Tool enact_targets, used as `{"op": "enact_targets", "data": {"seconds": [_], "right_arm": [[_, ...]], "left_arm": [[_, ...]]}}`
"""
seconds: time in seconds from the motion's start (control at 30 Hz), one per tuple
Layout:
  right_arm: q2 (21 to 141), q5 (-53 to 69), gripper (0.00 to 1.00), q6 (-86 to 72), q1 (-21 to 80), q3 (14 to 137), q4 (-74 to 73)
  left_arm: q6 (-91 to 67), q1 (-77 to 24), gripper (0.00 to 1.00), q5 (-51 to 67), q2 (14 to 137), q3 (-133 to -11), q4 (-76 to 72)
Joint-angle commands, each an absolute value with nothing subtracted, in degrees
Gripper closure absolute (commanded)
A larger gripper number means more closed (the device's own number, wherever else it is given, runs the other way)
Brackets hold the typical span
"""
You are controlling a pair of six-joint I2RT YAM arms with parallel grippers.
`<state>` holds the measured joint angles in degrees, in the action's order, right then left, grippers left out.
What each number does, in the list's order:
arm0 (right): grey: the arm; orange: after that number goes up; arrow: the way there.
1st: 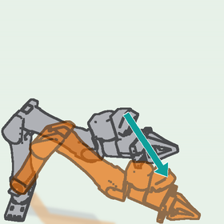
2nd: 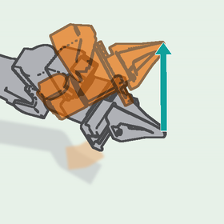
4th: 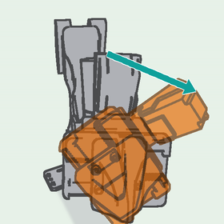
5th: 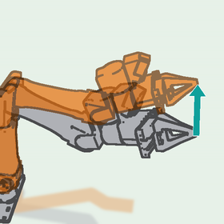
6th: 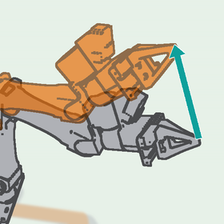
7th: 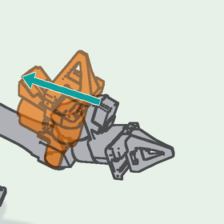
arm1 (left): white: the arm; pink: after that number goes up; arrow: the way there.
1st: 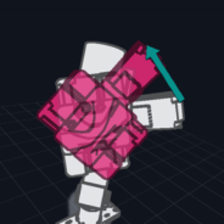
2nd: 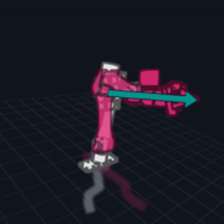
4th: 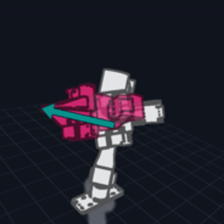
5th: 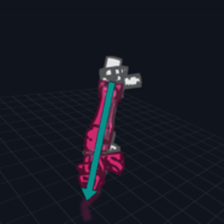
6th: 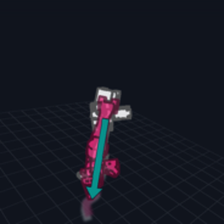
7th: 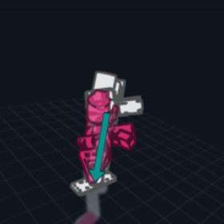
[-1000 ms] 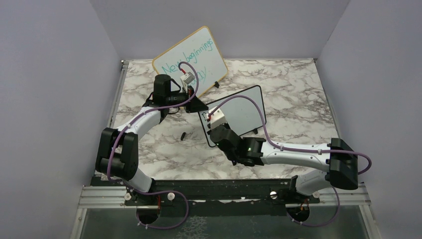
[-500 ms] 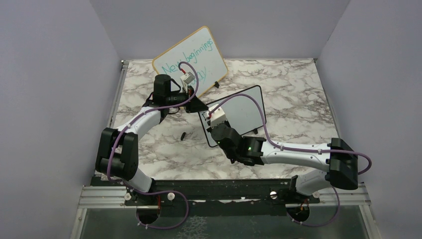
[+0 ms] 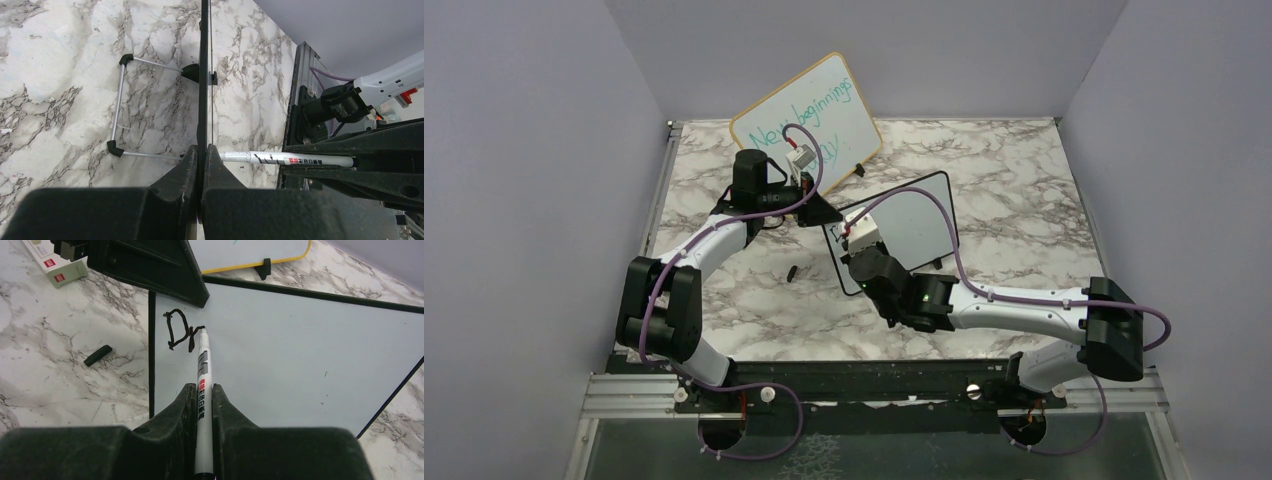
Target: Write a sentence on the whiteboard
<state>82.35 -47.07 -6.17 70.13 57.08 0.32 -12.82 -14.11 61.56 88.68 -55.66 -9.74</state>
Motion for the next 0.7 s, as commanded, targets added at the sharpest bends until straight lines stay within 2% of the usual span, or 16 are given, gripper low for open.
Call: {"op": "enact_targets", "data": {"seconds": [0.0,0.4,0.67], "right_arm": [[81.73,-48.30,1.00,-7.13,69.59,56.85,0.20],[75.46,-42.71,1.00,-5.52,69.60,51.88,4.48],[76.81,-42.39,1.00,-5.30,69.52,52.31,4.11]], "left_arm": [[-12.74,-14.33,1.00,62.34,88.86,-54.68,-9.47],[-12.49,-14.33,1.00,61.87,88.68,-54.65,-9.23],[-12.39,-14.33,1.00,61.88,88.85,-54.76,-9.14]]}}
